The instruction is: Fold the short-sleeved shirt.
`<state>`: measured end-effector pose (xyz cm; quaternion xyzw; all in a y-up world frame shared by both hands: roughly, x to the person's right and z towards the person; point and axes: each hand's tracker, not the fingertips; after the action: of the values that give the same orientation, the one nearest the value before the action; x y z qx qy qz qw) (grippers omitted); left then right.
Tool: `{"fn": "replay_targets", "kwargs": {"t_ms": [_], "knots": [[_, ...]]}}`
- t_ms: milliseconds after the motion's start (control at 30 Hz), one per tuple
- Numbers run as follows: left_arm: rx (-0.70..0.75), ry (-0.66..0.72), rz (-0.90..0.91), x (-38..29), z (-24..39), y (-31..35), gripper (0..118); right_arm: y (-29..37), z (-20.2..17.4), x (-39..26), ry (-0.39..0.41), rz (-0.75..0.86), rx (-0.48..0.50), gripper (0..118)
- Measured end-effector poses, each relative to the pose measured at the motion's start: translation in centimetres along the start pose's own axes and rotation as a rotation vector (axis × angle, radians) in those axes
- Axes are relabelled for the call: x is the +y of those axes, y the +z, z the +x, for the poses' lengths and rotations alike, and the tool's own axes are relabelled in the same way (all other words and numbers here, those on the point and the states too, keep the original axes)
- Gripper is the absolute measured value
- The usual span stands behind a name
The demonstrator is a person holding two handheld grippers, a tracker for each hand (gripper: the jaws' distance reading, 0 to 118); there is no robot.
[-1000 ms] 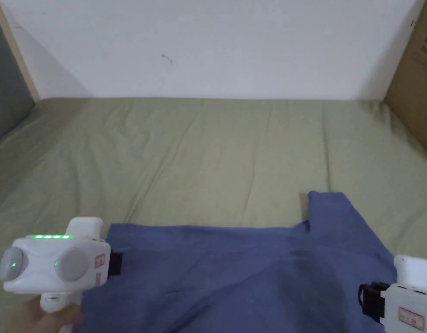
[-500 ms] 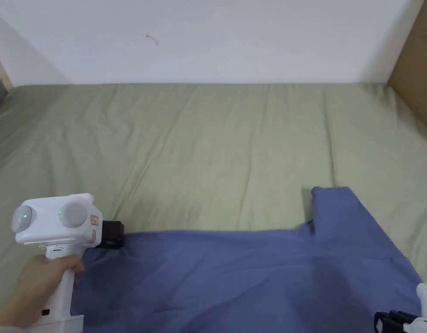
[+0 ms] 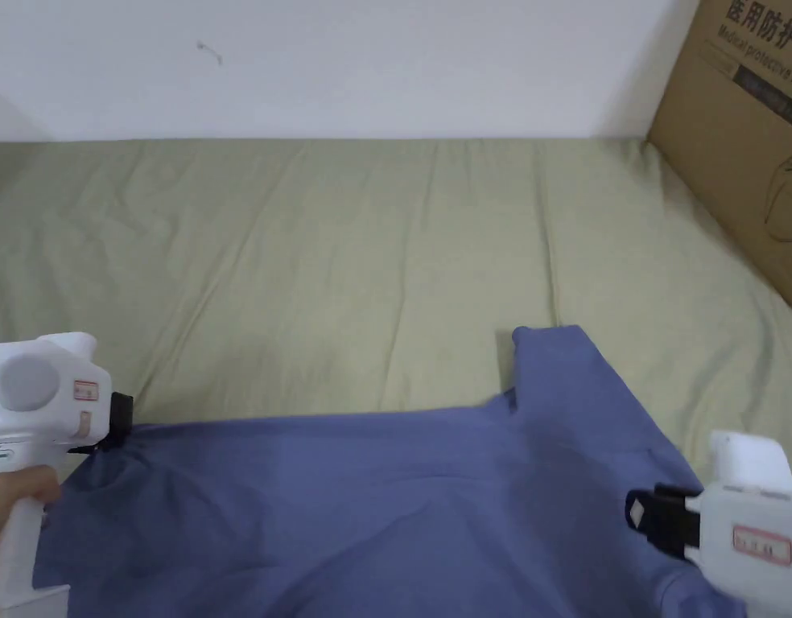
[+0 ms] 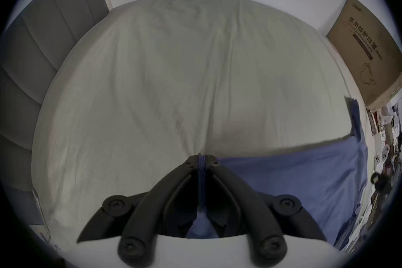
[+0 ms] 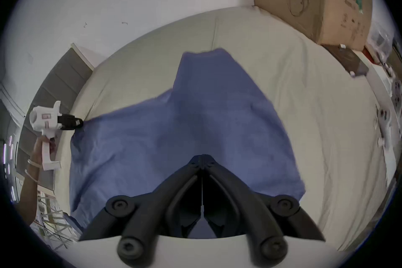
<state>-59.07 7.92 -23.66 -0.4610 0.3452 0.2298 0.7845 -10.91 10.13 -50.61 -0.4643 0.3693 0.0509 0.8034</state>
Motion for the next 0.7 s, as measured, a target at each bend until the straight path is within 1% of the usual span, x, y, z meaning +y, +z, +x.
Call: {"fn": "replay_targets", "kwargs": {"t_ms": [33, 67, 100, 133, 167, 200, 233, 267, 333, 367, 400, 433, 467, 500, 533, 567, 600, 633, 667, 700], "knots": [[0.000, 0.000, 0.005, 0.0, 0.0, 0.3, 4, -0.6, 0.4, 1.5, 0.034, -0.020, -0.011, 11], [-0.006, 0.004, 0.013, -0.1, -0.2, 0.6, 4, -1.7, 0.8, 3.3, 0.076, -0.051, -0.040, 40], [-0.009, 0.005, 0.017, -0.1, -0.2, 0.7, 4, -2.6, 1.3, 4.5, 0.094, -0.063, -0.085, 84], [-0.007, 0.005, 0.019, -0.2, -0.1, 0.9, 5, -3.7, 1.7, 5.9, 0.105, -0.046, -0.131, 97], [-0.007, 0.003, 0.021, -0.2, 0.0, 1.1, 4, -4.8, 2.5, 7.2, 0.134, -0.032, -0.139, 97], [-0.006, -0.003, 0.020, -0.3, -0.2, 1.1, 5, -5.8, 3.0, 8.4, 0.133, -0.063, -0.144, 97], [-0.004, -0.009, 0.022, -0.3, -0.1, 1.2, 5, -6.9, 3.4, 9.5, 0.123, -0.112, -0.172, 97], [-0.004, -0.013, 0.025, -0.3, -0.1, 1.3, 4, -8.0, 3.7, 10.1, 0.132, -0.139, -0.164, 97], [-0.004, -0.013, 0.025, -0.2, -0.3, 1.2, 4, -10.0, 4.7, 10.8, 0.108, -0.171, -0.115, 97], [-0.004, -0.016, 0.023, -0.1, -0.3, 1.1, 4, -11.1, 5.1, 11.0, 0.100, -0.213, -0.117, 96], [-0.002, -0.018, 0.020, -0.1, -0.2, 1.0, 4, -12.1, 5.2, 10.9, 0.079, -0.246, -0.148, 96], [-0.002, -0.017, 0.019, -0.1, -0.2, 1.0, 4, -13.0, 5.5, 10.5, 0.081, -0.273, -0.174, 94], [-0.003, -0.019, 0.017, -0.1, -0.3, 1.0, 4, -13.6, 5.6, 10.1, 0.085, -0.271, -0.160, 94], [-0.001, -0.026, 0.018, -0.2, -0.3, 1.0, 5, -13.1, 5.3, 9.6, 0.096, -0.241, -0.165, 91], [0.003, -0.030, 0.022, -0.2, -0.3, 1.0, 4, -12.5, 4.4, 9.2, 0.142, -0.207, -0.180, 85], [0.004, -0.027, 0.019, -0.2, -0.3, 1.0, 5, -12.2, 4.0, 9.1, 0.153, -0.215, -0.186, 76], [0.004, -0.022, 0.018, -0.3, -0.3, 1.0, 4, -11.7, 3.5, 9.1, 0.153, -0.211, -0.187, 53], [0.005, -0.019, 0.018, -0.3, -0.3, 1.0, 4, -11.3, 2.9, 9.2, 0.171, -0.209, -0.198, 53], [0.006, -0.024, 0.019, -0.4, -0.2, 1.1, 4, -11.1, 2.4, 9.4, 0.195, -0.203, -0.204, 44], [0.007, -0.029, 0.021, -0.4, -0.1, 1.3, 4, -10.9, 2.2, 9.4, 0.190, -0.201, -0.193, 22]]}}
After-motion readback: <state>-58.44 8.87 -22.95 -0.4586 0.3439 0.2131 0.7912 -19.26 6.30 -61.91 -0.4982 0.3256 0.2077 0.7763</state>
